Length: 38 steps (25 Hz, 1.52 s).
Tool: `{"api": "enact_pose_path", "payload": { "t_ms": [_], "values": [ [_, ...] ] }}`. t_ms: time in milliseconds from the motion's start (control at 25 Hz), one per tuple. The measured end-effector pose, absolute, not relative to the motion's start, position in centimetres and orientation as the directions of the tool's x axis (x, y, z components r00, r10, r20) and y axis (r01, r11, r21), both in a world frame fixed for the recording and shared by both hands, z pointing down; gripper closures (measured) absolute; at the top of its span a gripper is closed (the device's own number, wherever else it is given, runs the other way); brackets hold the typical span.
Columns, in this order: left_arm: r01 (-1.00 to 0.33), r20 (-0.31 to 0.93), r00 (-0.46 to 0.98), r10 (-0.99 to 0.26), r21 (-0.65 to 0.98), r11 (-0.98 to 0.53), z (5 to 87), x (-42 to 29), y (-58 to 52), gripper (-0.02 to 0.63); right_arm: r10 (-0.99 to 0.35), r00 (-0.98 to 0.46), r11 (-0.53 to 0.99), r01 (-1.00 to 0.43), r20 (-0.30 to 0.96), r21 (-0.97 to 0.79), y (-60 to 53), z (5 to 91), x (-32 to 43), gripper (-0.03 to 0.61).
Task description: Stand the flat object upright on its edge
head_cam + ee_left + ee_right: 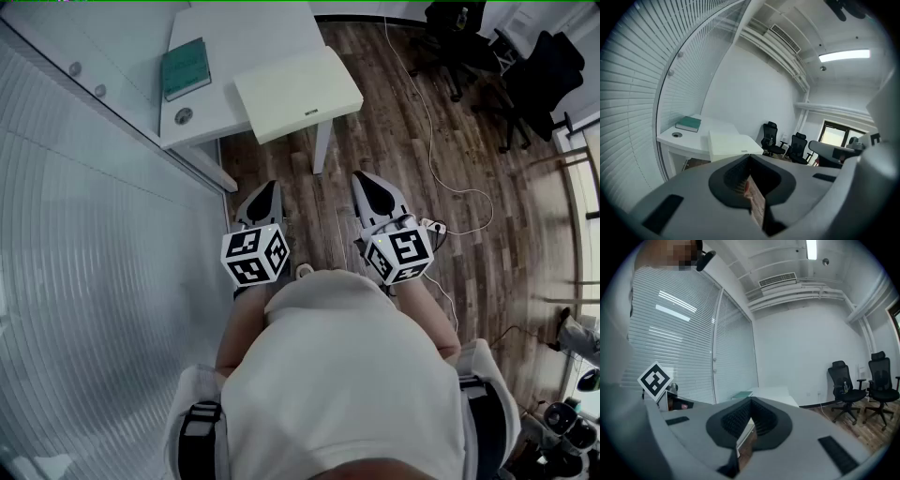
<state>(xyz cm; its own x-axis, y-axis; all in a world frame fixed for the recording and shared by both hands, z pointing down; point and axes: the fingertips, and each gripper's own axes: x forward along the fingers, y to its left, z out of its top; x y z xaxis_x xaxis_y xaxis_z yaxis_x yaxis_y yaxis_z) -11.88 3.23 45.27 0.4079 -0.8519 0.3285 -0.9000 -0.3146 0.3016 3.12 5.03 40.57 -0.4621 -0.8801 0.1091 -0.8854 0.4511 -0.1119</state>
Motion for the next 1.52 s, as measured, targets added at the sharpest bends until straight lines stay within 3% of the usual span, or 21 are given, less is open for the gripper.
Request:
{"api": "enact_pose_path", "payload": {
  "t_ms": [520,1520],
  "values": [
    [-0.896,0.328,0.423,-0.845,0.291,-0.336,44.5,-11.6,3.9,0.594,-0.828,-0.547,0.524,-0.833,0.124,-0.178,5.3,40.3,1.4,0.560],
    [-0.875,0.354,0.459,-0.815,0.337,-0.347,46.0,-12.7,4.2,0.594,-0.873,-0.466,0.429,-0.874,0.145,-0.229,6.4,41.0,1.4,0.560]
  ]
}}
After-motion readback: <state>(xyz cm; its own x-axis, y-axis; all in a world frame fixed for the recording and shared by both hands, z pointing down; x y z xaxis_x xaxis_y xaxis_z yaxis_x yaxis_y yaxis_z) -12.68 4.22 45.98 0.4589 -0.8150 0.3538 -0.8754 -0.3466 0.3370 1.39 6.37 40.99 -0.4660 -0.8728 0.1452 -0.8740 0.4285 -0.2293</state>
